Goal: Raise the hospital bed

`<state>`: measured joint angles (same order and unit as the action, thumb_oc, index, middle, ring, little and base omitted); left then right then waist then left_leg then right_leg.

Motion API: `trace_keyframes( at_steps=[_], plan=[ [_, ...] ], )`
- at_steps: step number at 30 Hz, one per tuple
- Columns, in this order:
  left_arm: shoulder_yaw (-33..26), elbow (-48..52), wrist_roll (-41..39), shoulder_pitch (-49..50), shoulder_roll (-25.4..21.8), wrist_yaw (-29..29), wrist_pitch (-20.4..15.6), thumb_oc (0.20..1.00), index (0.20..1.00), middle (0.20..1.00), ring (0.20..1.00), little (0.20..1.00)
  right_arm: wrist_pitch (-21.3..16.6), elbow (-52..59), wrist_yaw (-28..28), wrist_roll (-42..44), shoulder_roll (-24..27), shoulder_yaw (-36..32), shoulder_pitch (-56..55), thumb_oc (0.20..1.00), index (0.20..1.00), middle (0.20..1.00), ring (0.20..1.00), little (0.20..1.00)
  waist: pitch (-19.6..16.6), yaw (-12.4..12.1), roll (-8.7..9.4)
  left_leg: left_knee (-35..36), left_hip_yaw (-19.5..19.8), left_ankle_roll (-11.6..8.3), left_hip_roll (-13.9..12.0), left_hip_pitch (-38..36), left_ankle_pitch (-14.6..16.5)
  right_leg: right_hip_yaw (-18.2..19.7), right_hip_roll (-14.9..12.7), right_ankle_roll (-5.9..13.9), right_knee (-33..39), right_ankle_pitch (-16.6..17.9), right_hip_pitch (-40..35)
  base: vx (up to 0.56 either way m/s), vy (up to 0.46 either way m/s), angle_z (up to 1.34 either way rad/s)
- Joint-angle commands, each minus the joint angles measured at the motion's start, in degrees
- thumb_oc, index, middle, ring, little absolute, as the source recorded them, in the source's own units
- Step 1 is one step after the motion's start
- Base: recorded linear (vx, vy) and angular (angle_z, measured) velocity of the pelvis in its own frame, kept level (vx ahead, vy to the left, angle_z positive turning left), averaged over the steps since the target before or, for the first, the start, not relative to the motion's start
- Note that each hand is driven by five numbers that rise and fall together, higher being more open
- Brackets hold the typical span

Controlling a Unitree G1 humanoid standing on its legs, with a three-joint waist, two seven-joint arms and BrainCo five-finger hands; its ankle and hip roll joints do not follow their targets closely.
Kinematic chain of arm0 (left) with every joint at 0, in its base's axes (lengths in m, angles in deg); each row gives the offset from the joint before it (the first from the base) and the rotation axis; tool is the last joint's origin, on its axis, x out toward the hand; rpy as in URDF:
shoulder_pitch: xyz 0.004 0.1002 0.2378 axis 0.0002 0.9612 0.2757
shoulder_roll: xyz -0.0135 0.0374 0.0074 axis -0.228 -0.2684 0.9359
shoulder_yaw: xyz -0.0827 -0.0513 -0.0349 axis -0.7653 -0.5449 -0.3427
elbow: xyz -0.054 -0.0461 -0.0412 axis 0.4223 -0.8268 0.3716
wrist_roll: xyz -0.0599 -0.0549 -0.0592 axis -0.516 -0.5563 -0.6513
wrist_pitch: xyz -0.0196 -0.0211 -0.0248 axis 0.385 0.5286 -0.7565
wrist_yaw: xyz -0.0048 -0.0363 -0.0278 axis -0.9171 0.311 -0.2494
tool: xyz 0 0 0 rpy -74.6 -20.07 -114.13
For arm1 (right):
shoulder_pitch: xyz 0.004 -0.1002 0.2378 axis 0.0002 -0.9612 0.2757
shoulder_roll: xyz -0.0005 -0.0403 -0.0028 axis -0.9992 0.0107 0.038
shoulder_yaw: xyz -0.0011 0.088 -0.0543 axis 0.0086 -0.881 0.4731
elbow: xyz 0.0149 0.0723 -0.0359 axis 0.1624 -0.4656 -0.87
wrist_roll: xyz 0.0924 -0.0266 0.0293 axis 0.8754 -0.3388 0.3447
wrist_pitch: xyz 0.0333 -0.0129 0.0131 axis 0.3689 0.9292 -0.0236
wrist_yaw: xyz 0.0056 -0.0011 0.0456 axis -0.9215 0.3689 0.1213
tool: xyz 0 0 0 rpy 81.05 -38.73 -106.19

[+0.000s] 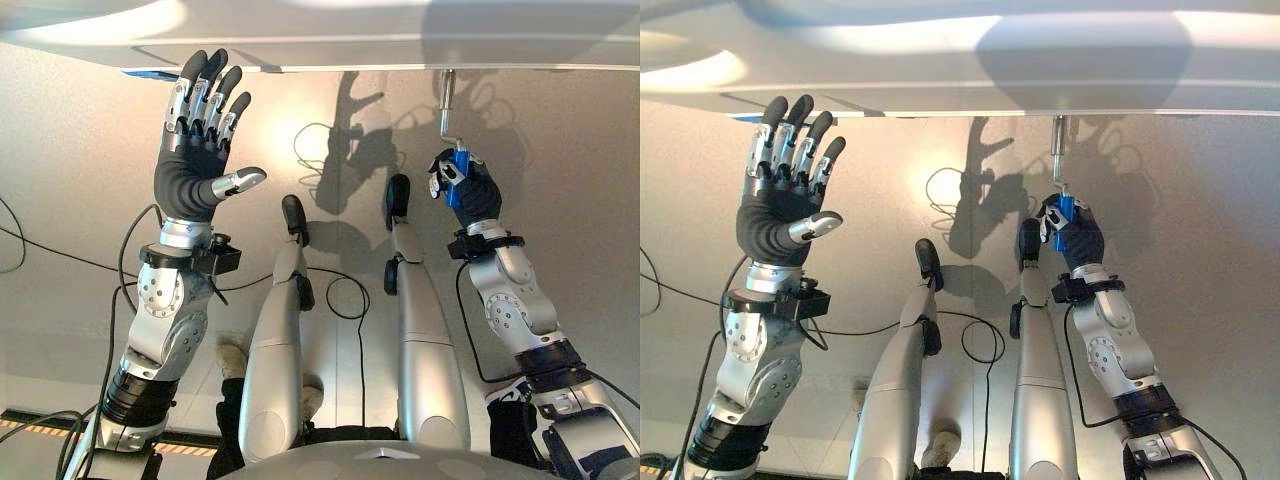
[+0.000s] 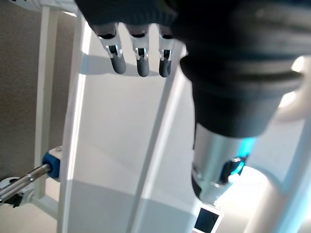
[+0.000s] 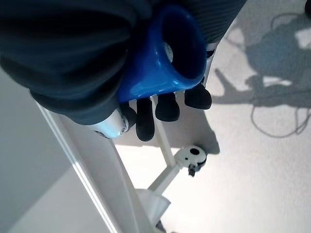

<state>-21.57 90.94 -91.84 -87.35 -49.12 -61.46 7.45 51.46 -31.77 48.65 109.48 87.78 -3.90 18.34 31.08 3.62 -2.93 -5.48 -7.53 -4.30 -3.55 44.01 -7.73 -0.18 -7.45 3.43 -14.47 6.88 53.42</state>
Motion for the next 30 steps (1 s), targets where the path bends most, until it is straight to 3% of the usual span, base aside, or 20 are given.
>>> trace_keyframes(
  at_steps=[1, 6, 10, 15, 17, 22, 30],
  plan=[
    [-3.43, 6.31, -1.5, 2.34, -0.72, 0.47, -3.66, 1.0, 1.0, 1.0, 1.0, 1.0, -15.41, 3.43, -9.43, -0.96, 2.15, -17.39, 2.16, 0.2, 0.2, 0.2, 0.2, 0.2, -1.29, 1.95, 1.12, -3.34, 1.91, -0.66, 0.32, -1.61, 3.97, -0.76, 2.02, 5.61, 1.29, -2.53, -3.2, 0.0, 0.0, 0.0],
    [-2.22, 6.54, -2.04, 1.52, -0.8, -0.32, -4.21, 1.0, 1.0, 1.0, 1.0, 1.0, -14.61, -12.84, -15.89, -4.84, 6.37, -18.07, 8.01, 0.2, 0.2, 0.2, 0.2, 0.2, -1.29, 1.17, 0.63, -3.58, 2.39, -0.54, 0.4, -0.1, 3.63, -0.83, 2.09, 5.39, 1.02, -2.11, -1.68, 0.0, -0.009, 0.0],
    [0.59, 6.65, -2.18, 1.32, -2.33, -0.69, -4.13, 1.0, 1.0, 1.0, 1.0, 1.0, -10.79, -29.71, -18.73, -6.94, 12.02, -14.16, 14.54, 0.2, 0.2, 0.2, 0.2, 0.2, -1.29, -0.06, 0.05, -3.94, 2.63, -0.7, 0.67, 0.59, 4.04, -1.2, 1.84, 5.48, 0.88, -2.47, -1.38, 0.0, 0.0, 0.0],
    [3.2, 6.31, -2.0, 0.06, -3.42, -1.01, -3.8, 1.0, 1.0, 1.0, 1.0, 1.0, -7.09, -43.72, -15.82, -5.34, 15.74, -8.81, 20.52, 0.2, 0.2, 0.2, 0.2, 0.2, -1.29, -0.68, -0.74, -4.33, 3.02, -0.8, 0.93, 2.29, 3.92, -1.68, 1.52, 5.3, 0.46, -2.67, -0.29, 0.01, 0.009, 0.04],
    [4.73, 5.66, -1.75, -0.83, -4.54, -1.32, -3.62, 1.0, 1.0, 1.0, 1.0, 1.0, -3.58, -54.47, -13.58, -5.66, 17.4, -5.07, 24.45, 0.2, 0.2, 0.2, 0.2, 0.2, -1.29, -1.57, -1.24, -5.24, 3.4, -0.72, 1.07, 3.47, 4.07, -1.96, 1.26, 5.15, -0.5, -2.98, 0.56, 0.01, 0.024, 0.07],
    [6.25, 5.24, -1.69, -2.61, -4.52, -1.28, -3.25, 1.0, 1.0, 1.0, 1.0, 1.0, 0.46, -66.24, -11.04, -6.7, 18.0, -0.99, 30.24, 0.2, 0.2, 0.2, 0.2, 0.2, -1.29, -2.77, -2.19, -6.93, 3.9, -0.51, 1.41, 5.55, 4.66, -2.47, 0.8, 4.92, -1.63, -3.71, 1.85, 0.01, 0.006, 0.07],
    [8.13, 4.07, -1.69, -6.52, -2.72, -2.05, -2.32, 1.0, 1.0, 1.0, 1.0, 1.0, 6.73, -75.75, -7.94, -11.93, 11.66, 5.23, 36.87, 0.2, 0.2, 0.2, 0.2, 0.2, -1.29, -5.73, -3.53, -9.56, 5.57, 0.57, 2.41, 11.01, 5.39, -3.13, -0.18, 4.7, -3.61, -4.17, 5.77, 0.01, 0.026, 0.1]
  ],
)
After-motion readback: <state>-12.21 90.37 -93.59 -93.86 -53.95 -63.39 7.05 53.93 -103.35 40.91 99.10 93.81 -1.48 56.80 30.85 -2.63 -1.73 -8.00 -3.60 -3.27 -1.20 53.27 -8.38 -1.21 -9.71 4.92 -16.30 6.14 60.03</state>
